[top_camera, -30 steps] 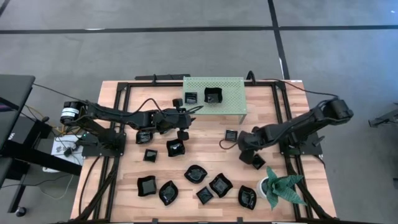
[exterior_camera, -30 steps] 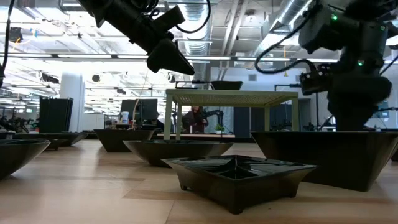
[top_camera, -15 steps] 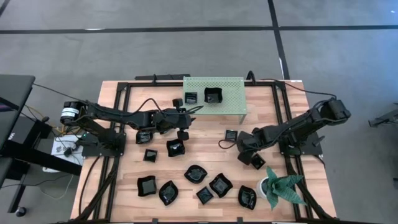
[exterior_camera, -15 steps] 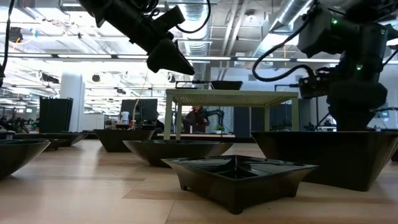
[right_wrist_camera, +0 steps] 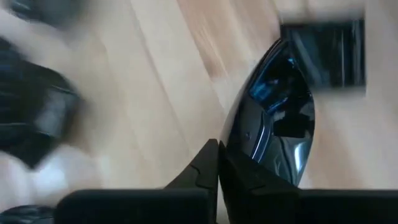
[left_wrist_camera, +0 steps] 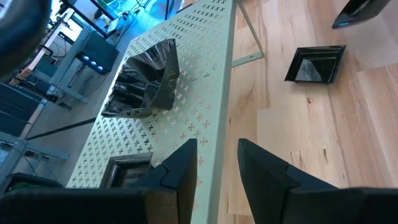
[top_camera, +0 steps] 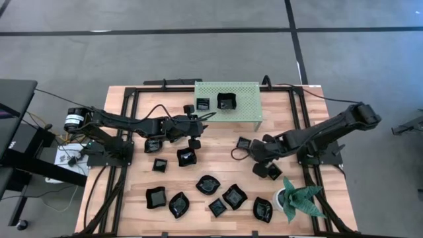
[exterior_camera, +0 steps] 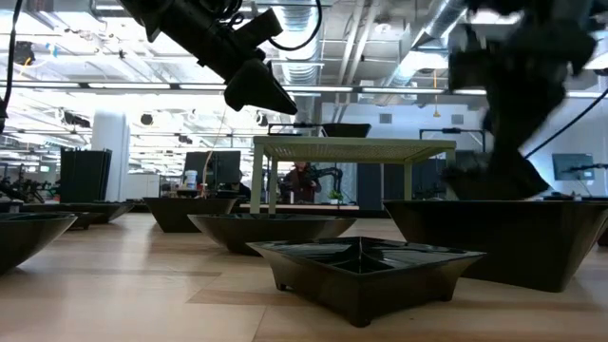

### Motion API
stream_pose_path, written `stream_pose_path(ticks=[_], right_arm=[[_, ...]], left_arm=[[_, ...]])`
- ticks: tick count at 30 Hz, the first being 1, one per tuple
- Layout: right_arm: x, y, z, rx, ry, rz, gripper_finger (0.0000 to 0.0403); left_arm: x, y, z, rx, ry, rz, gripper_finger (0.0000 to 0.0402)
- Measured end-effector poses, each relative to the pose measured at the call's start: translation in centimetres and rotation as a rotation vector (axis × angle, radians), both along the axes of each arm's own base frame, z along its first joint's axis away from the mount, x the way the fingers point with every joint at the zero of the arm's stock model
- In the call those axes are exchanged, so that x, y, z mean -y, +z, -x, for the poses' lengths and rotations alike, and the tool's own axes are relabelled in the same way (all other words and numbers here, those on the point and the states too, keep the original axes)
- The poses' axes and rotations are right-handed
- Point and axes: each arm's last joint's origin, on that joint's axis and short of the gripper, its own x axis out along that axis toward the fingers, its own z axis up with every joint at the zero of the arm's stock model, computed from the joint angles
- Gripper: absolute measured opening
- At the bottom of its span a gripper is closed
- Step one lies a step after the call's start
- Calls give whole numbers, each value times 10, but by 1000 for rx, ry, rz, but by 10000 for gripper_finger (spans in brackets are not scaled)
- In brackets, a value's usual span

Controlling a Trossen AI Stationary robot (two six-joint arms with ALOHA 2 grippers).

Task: Pick & Place Mini shaped plates
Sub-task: Put the leaf shaped plate on the shelf

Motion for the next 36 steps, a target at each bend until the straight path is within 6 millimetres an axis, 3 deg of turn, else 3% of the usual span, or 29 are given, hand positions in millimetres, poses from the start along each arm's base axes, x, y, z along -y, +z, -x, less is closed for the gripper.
stream_pose_path(ticks=[8, 13, 17, 22, 28, 36], right_arm=[[-2, 52, -12, 192, 199, 251, 2], [13, 80, -15, 275, 102, 354, 6], [32, 90, -12, 261, 16, 471, 10], [60, 91, -12, 180, -39, 624, 7], [91, 78, -22, 68, -112, 652, 4], [111, 61, -31, -49, -104, 675, 6]], left_arm=[[3, 0, -1, 3, -86, 46, 118], [3, 0, -1, 8, -96, 53, 118], [3, 0, -1, 9, -95, 54, 118], [3, 0, -1, 11, -94, 57, 118], [3, 0, -2, 13, -94, 57, 118], [3, 0, -2, 15, -94, 57, 118]])
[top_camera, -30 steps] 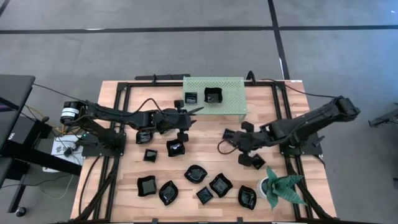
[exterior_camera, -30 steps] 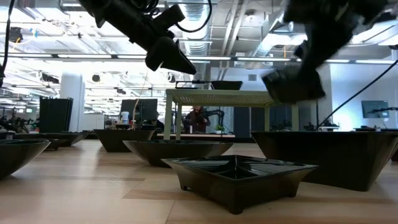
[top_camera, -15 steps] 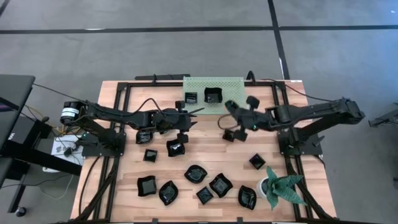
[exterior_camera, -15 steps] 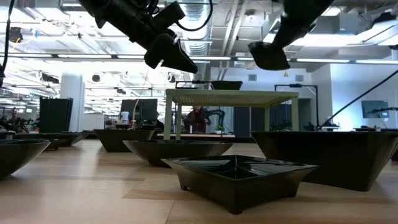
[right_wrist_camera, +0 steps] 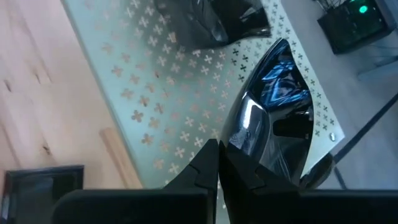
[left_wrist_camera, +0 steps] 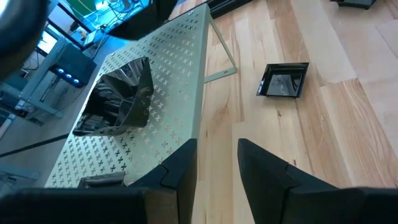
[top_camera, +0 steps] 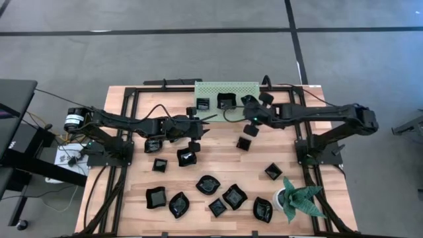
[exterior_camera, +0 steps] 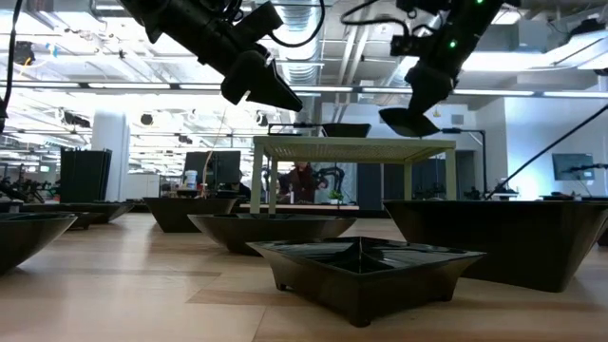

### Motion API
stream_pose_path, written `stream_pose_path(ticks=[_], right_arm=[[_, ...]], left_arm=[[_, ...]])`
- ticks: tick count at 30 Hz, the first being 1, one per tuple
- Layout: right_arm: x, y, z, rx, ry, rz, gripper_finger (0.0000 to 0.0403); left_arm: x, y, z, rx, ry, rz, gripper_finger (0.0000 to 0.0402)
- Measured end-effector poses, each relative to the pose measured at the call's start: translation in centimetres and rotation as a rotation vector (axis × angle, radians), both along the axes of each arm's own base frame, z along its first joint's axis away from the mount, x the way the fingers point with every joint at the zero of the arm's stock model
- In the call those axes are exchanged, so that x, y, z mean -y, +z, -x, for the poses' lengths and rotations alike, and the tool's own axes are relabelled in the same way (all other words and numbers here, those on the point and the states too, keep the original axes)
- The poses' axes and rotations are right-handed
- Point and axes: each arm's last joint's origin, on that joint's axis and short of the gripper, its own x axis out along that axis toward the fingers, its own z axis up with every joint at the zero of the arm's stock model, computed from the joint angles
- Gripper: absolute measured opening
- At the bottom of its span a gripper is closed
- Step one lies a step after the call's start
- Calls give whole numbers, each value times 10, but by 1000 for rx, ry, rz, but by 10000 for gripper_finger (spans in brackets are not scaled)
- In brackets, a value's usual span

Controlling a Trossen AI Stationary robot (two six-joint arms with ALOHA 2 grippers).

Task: Pick & Place Mini shaped plates
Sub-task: Put the leaf shaped plate on the shelf, then stack the distorted plate on top of the other distorted plate on the shelf

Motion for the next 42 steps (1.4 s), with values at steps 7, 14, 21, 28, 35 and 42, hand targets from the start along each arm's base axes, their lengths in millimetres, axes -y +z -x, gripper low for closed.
stream_pose_path(ticks=[7, 14, 21, 28, 35, 42], right_arm=[[8, -6, -3, -56, 9, 15, 7], [10, -11, -5, -90, 8, 12, 48], [10, -8, -7, -75, 12, 15, 104], [-8, 31, -18, 16, 82, 31, 132], [-40, 88, -20, 138, 159, 8, 129], [-65, 98, -9, 70, 247, -8, 117]], left_arm=[[0, 0, 0, 1, 0, 0, 118], [0, 0, 0, 4, 0, 0, 118], [0, 0, 0, 5, 0, 0, 118], [1, 0, 0, 11, 5, 14, 118], [18, 0, -1, 25, -120, 124, 118], [50, -4, 4, -8, -179, 235, 118]])
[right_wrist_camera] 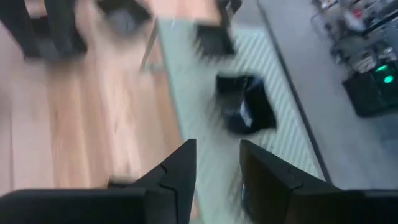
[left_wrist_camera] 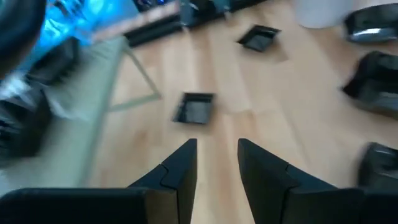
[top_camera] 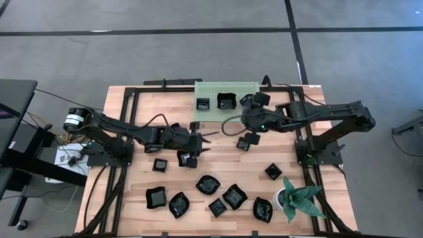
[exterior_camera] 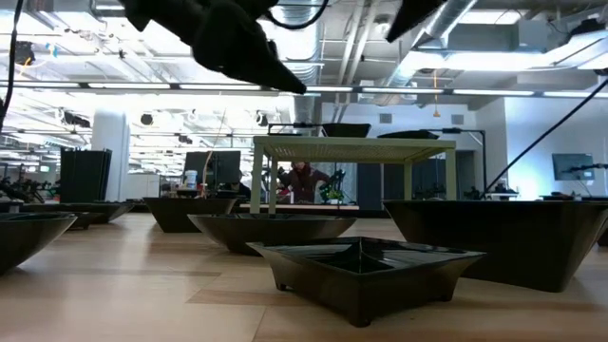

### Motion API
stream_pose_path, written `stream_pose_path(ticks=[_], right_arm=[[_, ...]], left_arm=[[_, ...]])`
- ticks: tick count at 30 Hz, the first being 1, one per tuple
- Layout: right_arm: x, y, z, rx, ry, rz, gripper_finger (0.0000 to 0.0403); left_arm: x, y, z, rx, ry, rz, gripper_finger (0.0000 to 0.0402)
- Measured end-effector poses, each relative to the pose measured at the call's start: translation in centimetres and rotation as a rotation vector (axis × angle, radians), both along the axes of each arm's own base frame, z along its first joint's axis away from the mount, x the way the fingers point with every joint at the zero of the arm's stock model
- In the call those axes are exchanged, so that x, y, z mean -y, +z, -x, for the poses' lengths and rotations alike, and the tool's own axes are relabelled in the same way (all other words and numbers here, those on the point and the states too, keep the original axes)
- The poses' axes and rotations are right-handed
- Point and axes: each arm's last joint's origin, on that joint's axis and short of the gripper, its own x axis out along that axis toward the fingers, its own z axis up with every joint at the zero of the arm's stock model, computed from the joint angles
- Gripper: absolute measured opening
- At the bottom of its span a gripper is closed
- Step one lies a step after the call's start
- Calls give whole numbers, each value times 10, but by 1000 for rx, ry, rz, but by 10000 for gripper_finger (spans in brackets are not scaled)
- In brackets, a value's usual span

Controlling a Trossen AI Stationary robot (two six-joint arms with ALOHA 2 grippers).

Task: Pick & Place Mini shaped plates
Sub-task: Stack the distorted plate on top of the other distorted plate on the shelf

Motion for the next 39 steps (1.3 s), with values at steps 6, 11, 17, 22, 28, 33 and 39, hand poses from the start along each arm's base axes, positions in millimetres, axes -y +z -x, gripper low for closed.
stream_pose_path(ticks=[6, 11, 17, 22, 28, 33, 39], right_arm=[[-12, -33, 14, -144, -64, -68, 109], [-22, -75, 17, -219, -47, -172, 102], [-31, -120, 4, -82, 46, -313, 102], [-33, -140, -1, -42, 175, -365, 102], [-25, -142, -3, -34, 153, -388, 102], [-18, -141, -4, -24, 128, -388, 102], [-12, -141, -4, -20, 107, -388, 102]], left_arm=[[20, -15, 14, -178, 66, 169, 118], [35, -24, 26, -299, 133, 310, 118], [49, -38, 40, -378, 166, 390, 118], [46, -62, 56, -439, 250, 389, 118], [41, -77, 66, -456, 292, 365, 118], [40, -83, 68, -435, 283, 376, 118], [38, -94, 75, -420, 280, 382, 118]])
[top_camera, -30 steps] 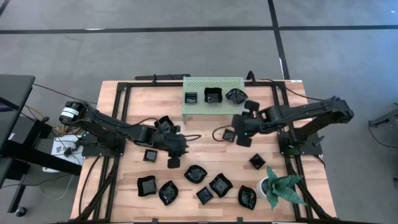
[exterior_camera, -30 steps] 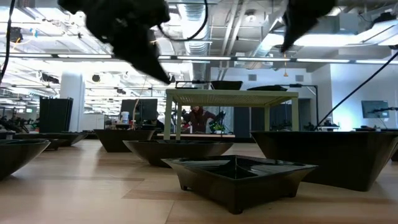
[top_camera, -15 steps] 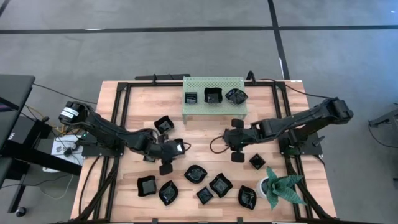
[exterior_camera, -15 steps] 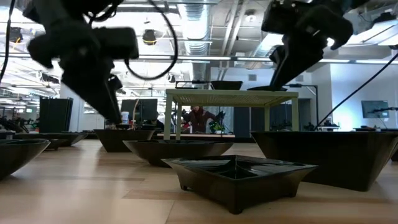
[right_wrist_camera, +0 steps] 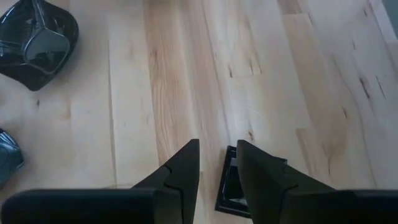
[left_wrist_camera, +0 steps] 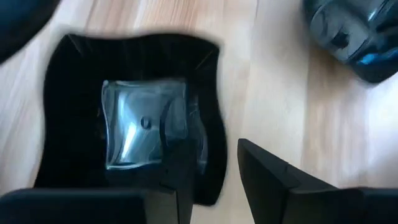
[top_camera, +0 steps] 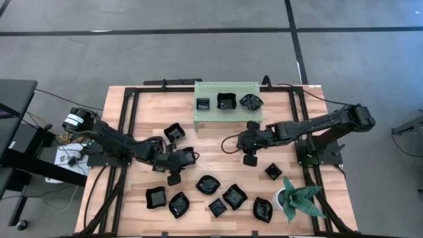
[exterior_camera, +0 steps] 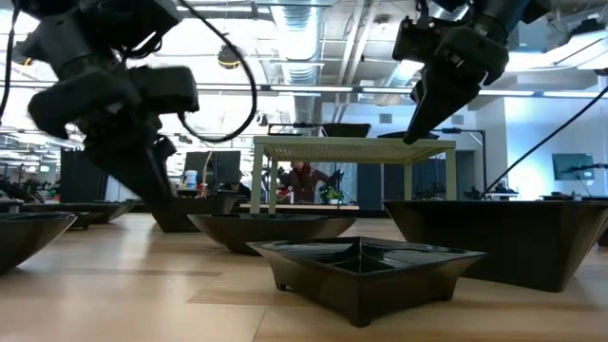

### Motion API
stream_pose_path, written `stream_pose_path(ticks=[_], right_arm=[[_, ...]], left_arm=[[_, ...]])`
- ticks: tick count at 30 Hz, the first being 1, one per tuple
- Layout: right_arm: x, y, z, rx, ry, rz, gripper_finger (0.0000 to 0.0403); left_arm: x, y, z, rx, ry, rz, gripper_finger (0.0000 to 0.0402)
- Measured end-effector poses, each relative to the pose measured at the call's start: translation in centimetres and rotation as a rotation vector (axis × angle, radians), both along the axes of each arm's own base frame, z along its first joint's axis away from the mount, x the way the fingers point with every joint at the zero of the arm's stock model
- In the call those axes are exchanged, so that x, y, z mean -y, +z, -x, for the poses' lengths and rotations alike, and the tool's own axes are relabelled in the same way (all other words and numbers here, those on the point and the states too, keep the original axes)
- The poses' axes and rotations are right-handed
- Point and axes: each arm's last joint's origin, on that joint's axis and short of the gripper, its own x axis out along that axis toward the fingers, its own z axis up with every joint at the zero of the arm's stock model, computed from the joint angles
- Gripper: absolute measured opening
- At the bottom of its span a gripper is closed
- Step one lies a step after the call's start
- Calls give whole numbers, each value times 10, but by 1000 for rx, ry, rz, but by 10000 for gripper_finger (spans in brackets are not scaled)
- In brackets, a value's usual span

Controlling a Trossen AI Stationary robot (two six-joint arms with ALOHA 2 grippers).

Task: Pick & Place Mini shaped plates
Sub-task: Stack the distorted plate on top of the other distorted plate on the shelf

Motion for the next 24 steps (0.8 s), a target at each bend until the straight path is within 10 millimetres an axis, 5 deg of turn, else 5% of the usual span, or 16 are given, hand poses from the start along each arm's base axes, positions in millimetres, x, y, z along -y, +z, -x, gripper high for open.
stream_pose_path(ticks=[6, 13, 24], right_arm=[[0, 0, 0, 0, 1, 0, 102], [0, 0, 0, 0, 1, 0, 102], [0, 0, 0, 0, 1, 0, 102]], left_arm=[[0, -2, 0, 45, -1, 11, 99], [0, -1, -1, 57, -18, -7, 12], [7, 24, -22, 188, -92, -46, 7]])
